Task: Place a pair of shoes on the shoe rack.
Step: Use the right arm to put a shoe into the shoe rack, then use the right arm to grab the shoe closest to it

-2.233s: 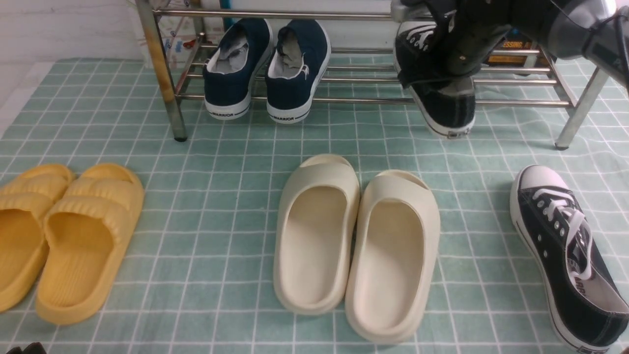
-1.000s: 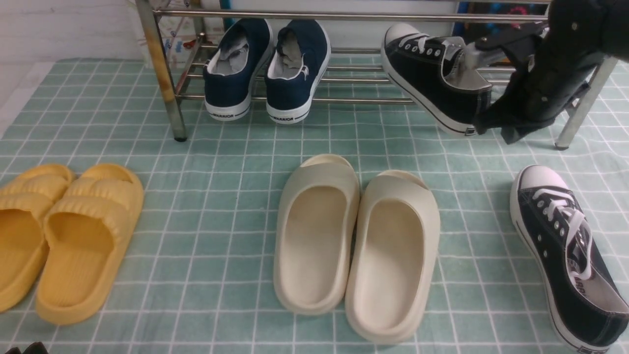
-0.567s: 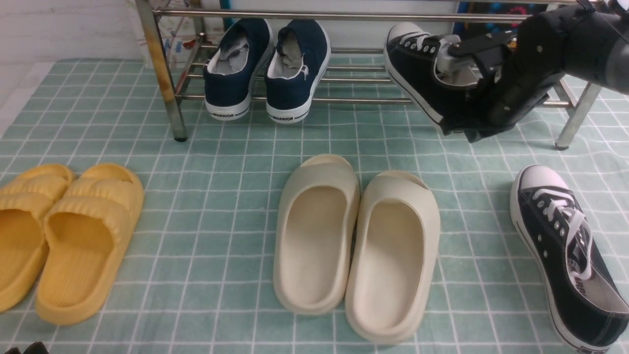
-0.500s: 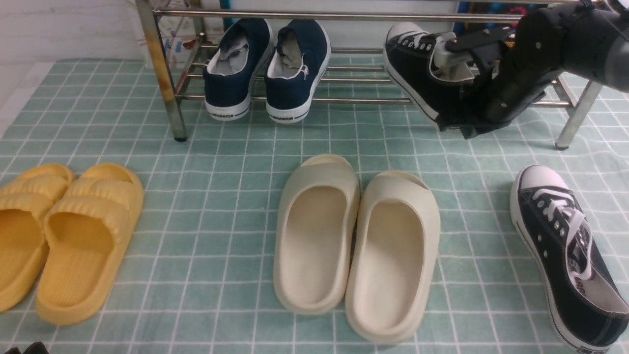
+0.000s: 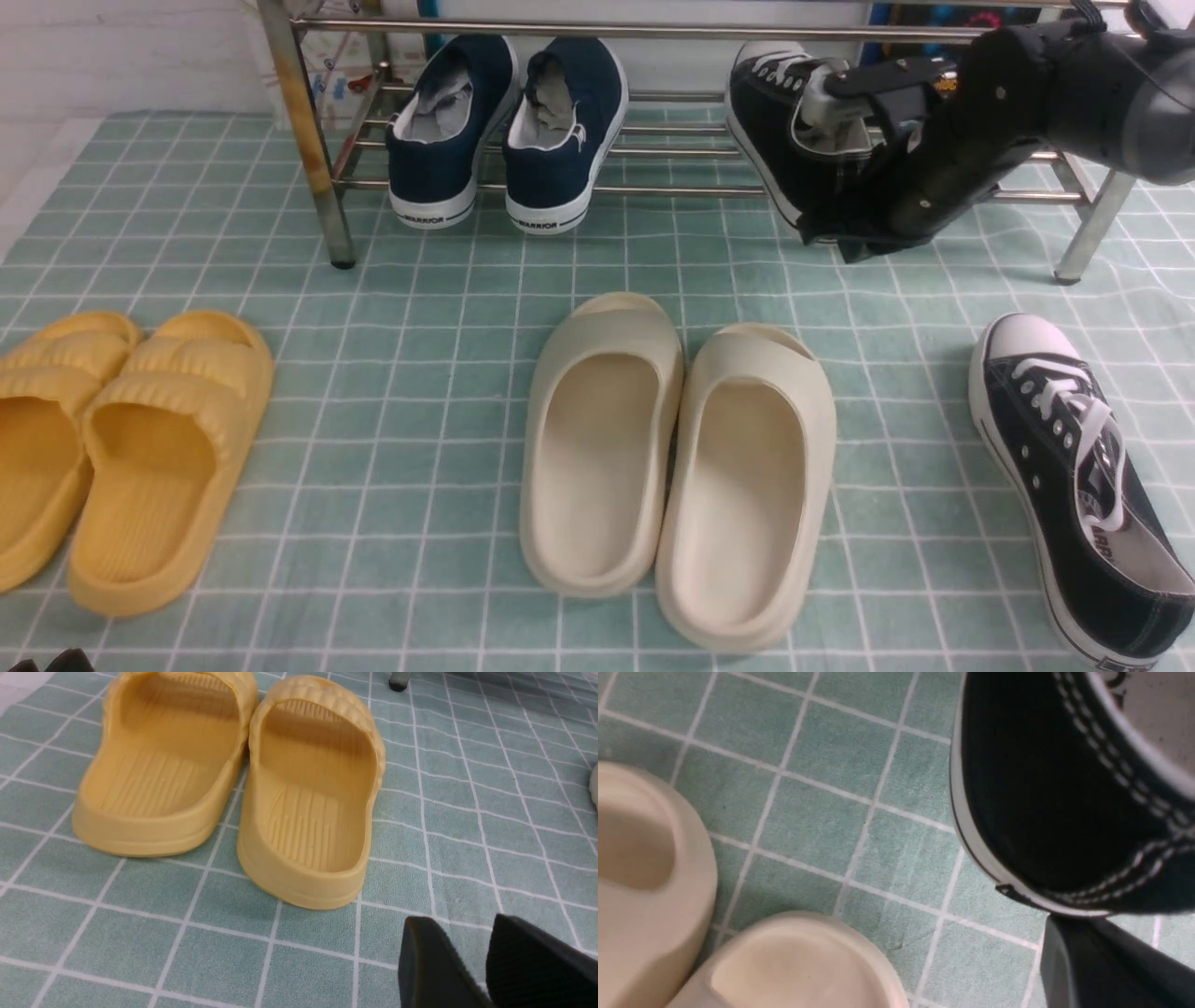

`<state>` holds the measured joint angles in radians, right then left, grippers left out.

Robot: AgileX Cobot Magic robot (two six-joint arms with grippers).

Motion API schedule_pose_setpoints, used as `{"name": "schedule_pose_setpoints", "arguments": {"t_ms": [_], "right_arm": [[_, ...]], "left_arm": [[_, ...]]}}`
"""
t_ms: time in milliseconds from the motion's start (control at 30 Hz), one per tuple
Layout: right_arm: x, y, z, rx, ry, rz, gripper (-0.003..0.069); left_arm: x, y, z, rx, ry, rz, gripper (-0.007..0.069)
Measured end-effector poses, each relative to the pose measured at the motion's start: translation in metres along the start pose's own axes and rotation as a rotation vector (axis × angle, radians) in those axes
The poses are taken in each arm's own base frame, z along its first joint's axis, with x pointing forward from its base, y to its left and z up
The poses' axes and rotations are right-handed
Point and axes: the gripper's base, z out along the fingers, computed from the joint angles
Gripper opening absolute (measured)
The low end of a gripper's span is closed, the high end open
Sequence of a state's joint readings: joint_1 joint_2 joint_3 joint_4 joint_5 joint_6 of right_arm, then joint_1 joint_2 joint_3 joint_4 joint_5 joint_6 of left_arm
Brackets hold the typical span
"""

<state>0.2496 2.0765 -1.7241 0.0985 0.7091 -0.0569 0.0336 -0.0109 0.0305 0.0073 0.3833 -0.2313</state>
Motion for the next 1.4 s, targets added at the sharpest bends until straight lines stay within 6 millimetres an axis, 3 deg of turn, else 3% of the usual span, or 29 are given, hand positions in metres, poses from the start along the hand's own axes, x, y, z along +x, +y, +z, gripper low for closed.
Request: {"name": "schedule_pose_setpoints", "arguments": {"t_ms": [100, 200, 233, 300, 333, 367, 400, 467, 533, 800, 933, 1067, 1267, 1400], "right_arm": [[0.0, 0.0, 0.0, -0.003, -0.002, 0.003, 0.0038], [0.0, 0.0, 0.0, -0.003, -0.004, 0.004, 0.0143], [-0.001, 0.0, -0.001, -0.003, -0.005, 0.004, 0.0143], [-0.002, 0.001, -0.003, -0.003, -0.009, 0.003, 0.0226], [-0.004, 0.001, -0.009, -0.004, -0.021, 0.002, 0.0315], [-0.004, 0.001, -0.011, -0.003, -0.024, 0.001, 0.0325], [-0.008, 0.001, -0.022, 0.003, -0.042, -0.008, 0.0405], [-0.01, 0.001, -0.034, 0.012, -0.049, -0.02, 0.0444], [-0.012, 0.001, -0.063, 0.033, -0.039, -0.047, 0.0521], [0.009, 0.002, -0.129, 0.069, 0.174, -0.074, 0.0556], [0.02, 0.002, -0.14, 0.068, 0.228, -0.072, 0.0549], [0.047, 0.003, -0.15, 0.058, 0.281, -0.066, 0.0524], [0.121, 0.004, -0.156, 0.049, 0.426, -0.01, 0.0487], [0.163, 0.002, -0.139, 0.055, 0.478, 0.026, 0.0486]], "left_arm": [[0.0, 0.0, 0.0, 0.0, 0.0, 0.0, 0.0215], [0.0, 0.0, 0.0, 0.0, 0.0, 0.0, 0.0218], [0.0, 0.0, 0.0, 0.0, 0.0, 0.0, 0.0218], [0.0, 0.0, 0.0, 0.0, 0.0, 0.0, 0.0218], [0.0, 0.0, 0.0, 0.0, 0.0, 0.0, 0.0219], [0.0, 0.0, 0.0, 0.0, 0.0, 0.0, 0.022], [0.0, 0.0, 0.0, 0.0, 0.0, 0.0, 0.0222], [0.0, 0.0, 0.0, 0.0, 0.0, 0.0, 0.0224], [0.0, 0.0, 0.0, 0.0, 0.0, 0.0, 0.0227], [0.0, 0.0, 0.0, -0.001, 0.0, 0.0, 0.0236], [0.0, 0.0, 0.0, -0.001, 0.0, 0.0, 0.0238], [0.0, 0.0, 0.0, -0.001, 0.0, 0.0, 0.0238], [0.0, 0.0, 0.0, -0.001, 0.0, 0.0, 0.0238], [0.0, 0.0, 0.0, -0.001, 0.0, 0.0, 0.0238]]}}
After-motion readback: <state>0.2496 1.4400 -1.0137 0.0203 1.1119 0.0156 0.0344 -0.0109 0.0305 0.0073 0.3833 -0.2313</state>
